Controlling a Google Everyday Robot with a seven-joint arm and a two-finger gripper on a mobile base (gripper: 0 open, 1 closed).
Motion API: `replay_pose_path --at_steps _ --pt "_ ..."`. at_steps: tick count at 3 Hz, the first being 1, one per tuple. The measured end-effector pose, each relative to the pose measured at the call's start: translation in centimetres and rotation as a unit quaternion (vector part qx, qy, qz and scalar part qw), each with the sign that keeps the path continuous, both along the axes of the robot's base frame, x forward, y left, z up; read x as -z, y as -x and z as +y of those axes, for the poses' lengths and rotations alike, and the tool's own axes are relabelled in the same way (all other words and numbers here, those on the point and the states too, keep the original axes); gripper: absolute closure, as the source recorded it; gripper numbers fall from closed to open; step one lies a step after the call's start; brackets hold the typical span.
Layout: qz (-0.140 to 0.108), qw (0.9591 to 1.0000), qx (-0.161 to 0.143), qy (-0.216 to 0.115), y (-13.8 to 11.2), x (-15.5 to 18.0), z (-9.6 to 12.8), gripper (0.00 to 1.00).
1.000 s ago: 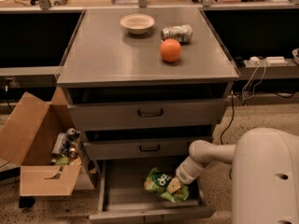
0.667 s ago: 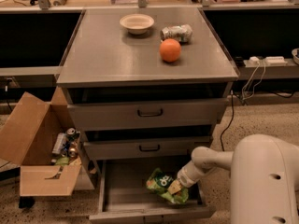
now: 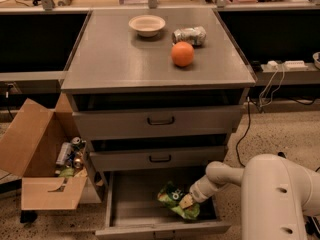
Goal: Place green rice chip bag into bottom drawer
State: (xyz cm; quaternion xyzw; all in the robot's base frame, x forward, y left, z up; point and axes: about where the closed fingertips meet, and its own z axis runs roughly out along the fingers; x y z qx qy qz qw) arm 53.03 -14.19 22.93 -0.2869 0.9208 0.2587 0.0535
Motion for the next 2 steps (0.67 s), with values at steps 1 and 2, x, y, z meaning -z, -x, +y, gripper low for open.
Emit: replay_pose_path --at_steps 1,2 --pt "-0.001 0.9999 0.001 -0.014 -0.21 0.79 0.02 0.3" --pt "-0.006 0.9997 0.0 -0.025 -0.24 0.66 -0.08 0.07"
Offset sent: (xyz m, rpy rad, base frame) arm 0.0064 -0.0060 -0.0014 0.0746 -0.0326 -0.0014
